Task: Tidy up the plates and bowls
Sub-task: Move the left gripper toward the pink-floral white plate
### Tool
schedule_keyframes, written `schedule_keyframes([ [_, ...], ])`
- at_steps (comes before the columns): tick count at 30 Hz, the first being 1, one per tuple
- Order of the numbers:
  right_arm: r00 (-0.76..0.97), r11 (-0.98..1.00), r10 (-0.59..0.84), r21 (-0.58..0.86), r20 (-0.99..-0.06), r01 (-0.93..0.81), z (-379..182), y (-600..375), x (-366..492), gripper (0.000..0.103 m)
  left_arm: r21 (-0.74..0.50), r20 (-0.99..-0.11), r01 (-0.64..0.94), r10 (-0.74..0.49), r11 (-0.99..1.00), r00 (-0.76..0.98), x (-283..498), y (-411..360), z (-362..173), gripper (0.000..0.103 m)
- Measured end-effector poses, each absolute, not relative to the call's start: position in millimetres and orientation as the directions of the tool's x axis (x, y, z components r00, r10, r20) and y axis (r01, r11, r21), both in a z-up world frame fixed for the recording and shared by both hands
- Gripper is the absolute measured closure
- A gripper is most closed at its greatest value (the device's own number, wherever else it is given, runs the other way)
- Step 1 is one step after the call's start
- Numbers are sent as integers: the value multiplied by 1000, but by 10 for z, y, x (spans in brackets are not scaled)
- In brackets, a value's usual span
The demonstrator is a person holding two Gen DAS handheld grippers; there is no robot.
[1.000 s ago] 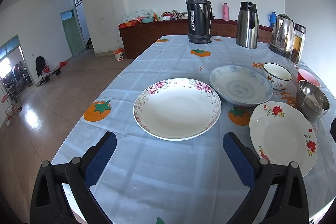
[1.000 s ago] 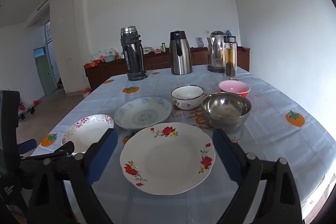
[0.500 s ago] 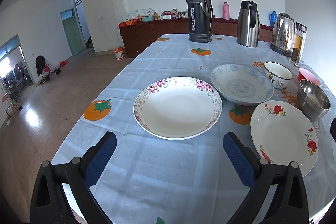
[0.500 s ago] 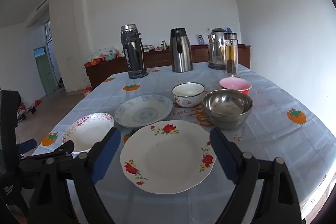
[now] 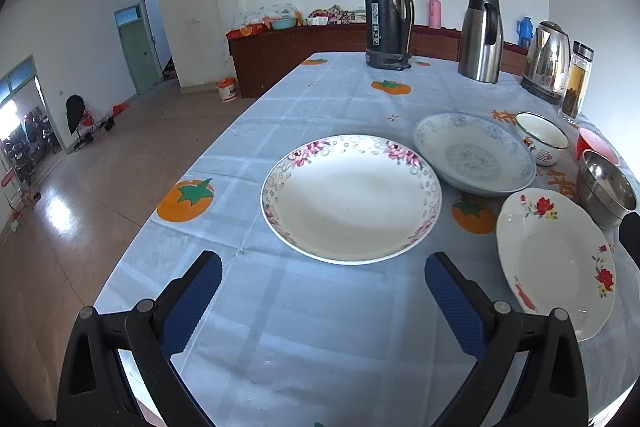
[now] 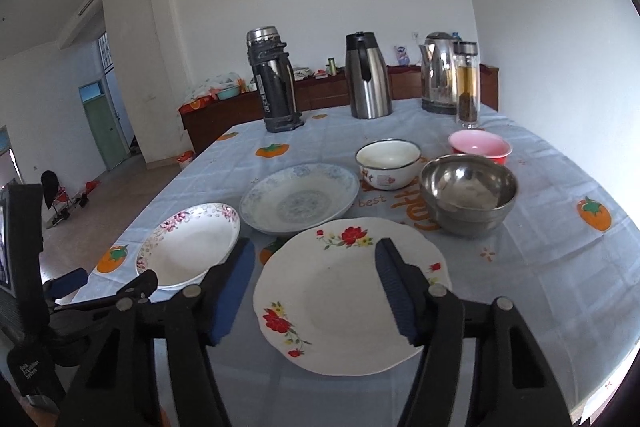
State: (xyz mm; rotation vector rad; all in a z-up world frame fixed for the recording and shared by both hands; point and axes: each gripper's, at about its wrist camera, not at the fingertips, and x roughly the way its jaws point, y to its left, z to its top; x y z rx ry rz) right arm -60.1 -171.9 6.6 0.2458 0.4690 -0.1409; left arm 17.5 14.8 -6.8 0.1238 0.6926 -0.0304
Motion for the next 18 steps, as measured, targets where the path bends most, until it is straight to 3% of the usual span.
schedule_keyframes([
  [11,854,960,24,251,-520,126,-84,-1611,-290,39,101,-658,47,31,994,753,390,319,-166,1],
  [18,827,941,153,336,-541,45,-158,-1545,-24,37,74,-722,-22,69,997,689,677,681,-187,1],
])
